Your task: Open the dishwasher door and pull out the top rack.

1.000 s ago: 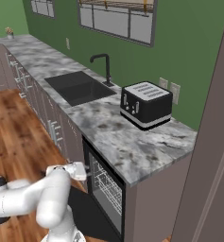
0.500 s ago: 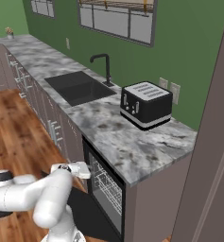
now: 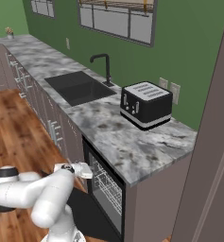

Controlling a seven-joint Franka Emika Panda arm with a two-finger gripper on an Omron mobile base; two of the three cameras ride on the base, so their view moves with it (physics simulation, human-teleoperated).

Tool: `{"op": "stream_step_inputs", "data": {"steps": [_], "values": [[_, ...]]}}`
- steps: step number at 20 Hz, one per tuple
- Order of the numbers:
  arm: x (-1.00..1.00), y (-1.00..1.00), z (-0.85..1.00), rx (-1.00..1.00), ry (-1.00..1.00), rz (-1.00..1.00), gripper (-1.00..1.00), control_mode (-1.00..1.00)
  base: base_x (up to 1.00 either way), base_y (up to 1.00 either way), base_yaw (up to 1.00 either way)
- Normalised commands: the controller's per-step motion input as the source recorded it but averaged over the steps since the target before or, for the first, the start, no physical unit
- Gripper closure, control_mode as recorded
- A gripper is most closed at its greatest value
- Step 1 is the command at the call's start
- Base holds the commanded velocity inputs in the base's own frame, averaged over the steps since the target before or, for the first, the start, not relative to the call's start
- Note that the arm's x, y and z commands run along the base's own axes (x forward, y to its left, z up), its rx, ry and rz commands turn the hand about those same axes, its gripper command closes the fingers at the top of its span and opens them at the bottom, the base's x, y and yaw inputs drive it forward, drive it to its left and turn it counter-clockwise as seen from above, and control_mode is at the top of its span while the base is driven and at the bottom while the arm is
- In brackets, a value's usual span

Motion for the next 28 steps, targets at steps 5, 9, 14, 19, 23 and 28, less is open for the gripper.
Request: {"op": "stream_step_inputs", "data": {"steps": [5,9,14,19,23,28], "values": [[0.00,0.00,-0.59,-0.11,-0.13,0.00,-1.00,-1.00,0.00,0.00,0.00],[0.00,0.00,-0.53,-0.13,-0.17,0.00,-1.00,-1.00,0.00,0.00,0.00],[0.01,0.00,-0.51,-0.14,-0.20,0.00,-1.00,-1.00,0.00,0.00,0.00],[0.11,0.00,-0.54,-0.14,-0.16,0.00,-1.00,-1.00,0.00,0.00,0.00],[0.16,0.00,-0.65,-0.14,-0.10,0.00,-1.00,-1.00,0.00,0.00,0.00],[0.17,-0.03,-0.65,-0.12,-0.08,0.00,-1.00,-1.00,0.00,0.00,0.00]]}}
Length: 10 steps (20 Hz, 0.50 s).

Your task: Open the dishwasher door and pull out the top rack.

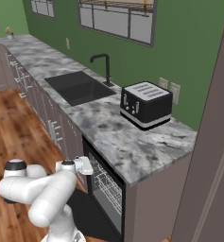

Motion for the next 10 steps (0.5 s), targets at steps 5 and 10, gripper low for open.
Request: {"op": "stream_step_inputs", "data": {"steps": [5,10], "values": [[0.14,-0.08,-0.66,-0.13,-0.08,0.00,-1.00,-1.00,0.00,0.00,0.00],[0.06,-0.12,-0.76,-0.12,-0.06,0.00,-1.00,-1.00,0.00,0.00,0.00]]}}
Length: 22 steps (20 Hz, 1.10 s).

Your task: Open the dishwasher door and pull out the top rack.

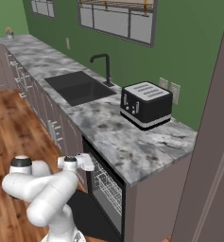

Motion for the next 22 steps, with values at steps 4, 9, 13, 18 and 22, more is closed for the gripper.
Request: {"op": "stream_step_inputs", "data": {"steps": [4,9,13,18,22], "values": [[0.03,-0.15,-0.85,-0.11,-0.04,0.00,-1.00,-1.00,0.00,0.00,0.00],[0.00,-0.17,-0.88,-0.10,-0.03,0.00,-1.00,-1.00,0.00,0.00,0.00],[-0.14,-0.05,-0.98,-0.11,-0.03,0.00,-1.00,-1.00,0.00,0.00,0.00],[-0.34,0.00,-1.00,-0.13,-0.03,0.00,-1.00,-1.00,0.00,0.00,0.00],[-0.18,-0.13,-1.00,-0.12,-0.07,0.00,-1.00,-1.00,0.00,0.00,0.00]]}}
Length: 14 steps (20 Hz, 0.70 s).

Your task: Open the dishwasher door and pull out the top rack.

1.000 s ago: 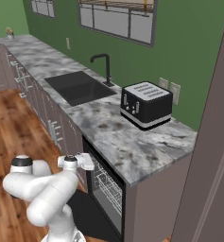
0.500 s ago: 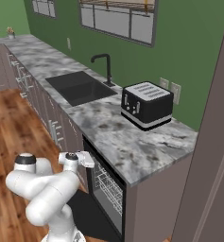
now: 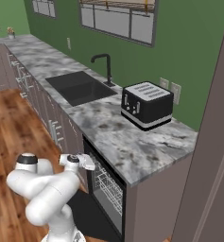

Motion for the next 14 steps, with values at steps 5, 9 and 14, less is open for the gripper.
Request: {"op": "stream_step_inputs", "data": {"steps": [5,9,14], "values": [[-0.03,-0.32,-1.00,-0.16,-0.13,-0.02,-1.00,-1.00,0.00,0.00,0.00],[-0.13,-0.24,-1.00,-0.18,-0.14,-0.03,-1.00,-1.00,0.00,0.00,0.00],[-0.33,-0.18,-1.00,-0.20,-0.16,-0.03,-1.00,-1.00,0.00,0.00,0.00]]}}
